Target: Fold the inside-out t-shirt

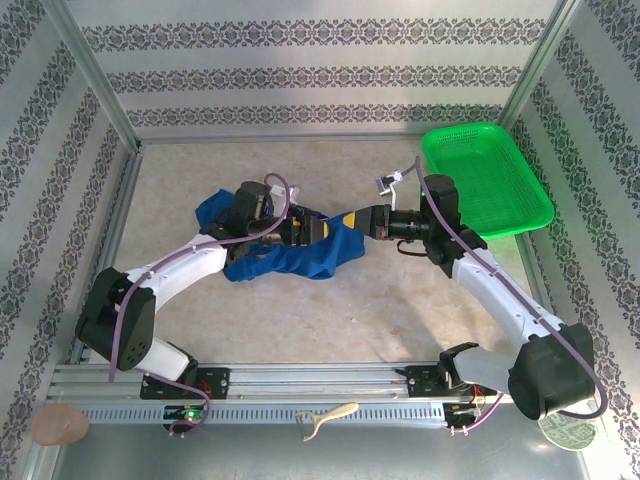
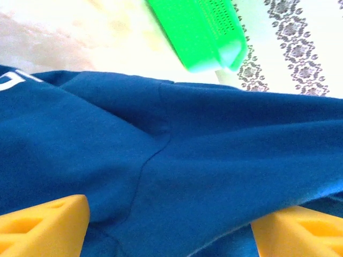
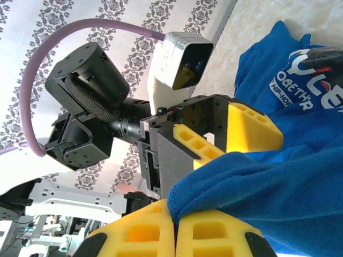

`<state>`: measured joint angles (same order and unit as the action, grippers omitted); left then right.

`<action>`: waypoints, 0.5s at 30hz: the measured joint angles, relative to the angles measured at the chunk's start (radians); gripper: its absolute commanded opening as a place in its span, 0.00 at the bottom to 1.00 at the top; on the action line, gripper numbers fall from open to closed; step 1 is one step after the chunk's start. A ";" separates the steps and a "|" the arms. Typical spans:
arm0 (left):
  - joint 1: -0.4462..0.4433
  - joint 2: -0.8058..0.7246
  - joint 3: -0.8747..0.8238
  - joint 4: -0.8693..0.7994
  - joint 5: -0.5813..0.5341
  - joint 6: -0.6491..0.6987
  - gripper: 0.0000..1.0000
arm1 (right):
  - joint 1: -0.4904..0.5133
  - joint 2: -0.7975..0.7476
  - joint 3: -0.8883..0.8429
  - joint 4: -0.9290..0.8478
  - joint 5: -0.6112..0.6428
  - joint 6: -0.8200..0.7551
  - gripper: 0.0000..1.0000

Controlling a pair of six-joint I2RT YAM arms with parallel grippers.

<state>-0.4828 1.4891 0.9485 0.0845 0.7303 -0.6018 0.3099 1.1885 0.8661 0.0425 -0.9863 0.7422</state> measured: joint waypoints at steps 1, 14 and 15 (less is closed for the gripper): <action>-0.002 0.006 0.002 0.011 0.006 0.000 0.81 | 0.000 0.000 0.000 0.003 0.000 0.004 0.00; -0.038 0.206 0.027 0.328 0.168 -0.143 0.00 | -0.080 -0.007 -0.043 0.009 0.015 0.010 0.00; -0.033 0.205 0.018 0.376 0.189 -0.175 0.00 | -0.101 0.006 -0.046 0.005 0.028 0.006 0.00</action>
<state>-0.5156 1.6943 0.9661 0.4603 0.9195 -0.7765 0.2089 1.1946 0.8204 0.0479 -0.9585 0.7479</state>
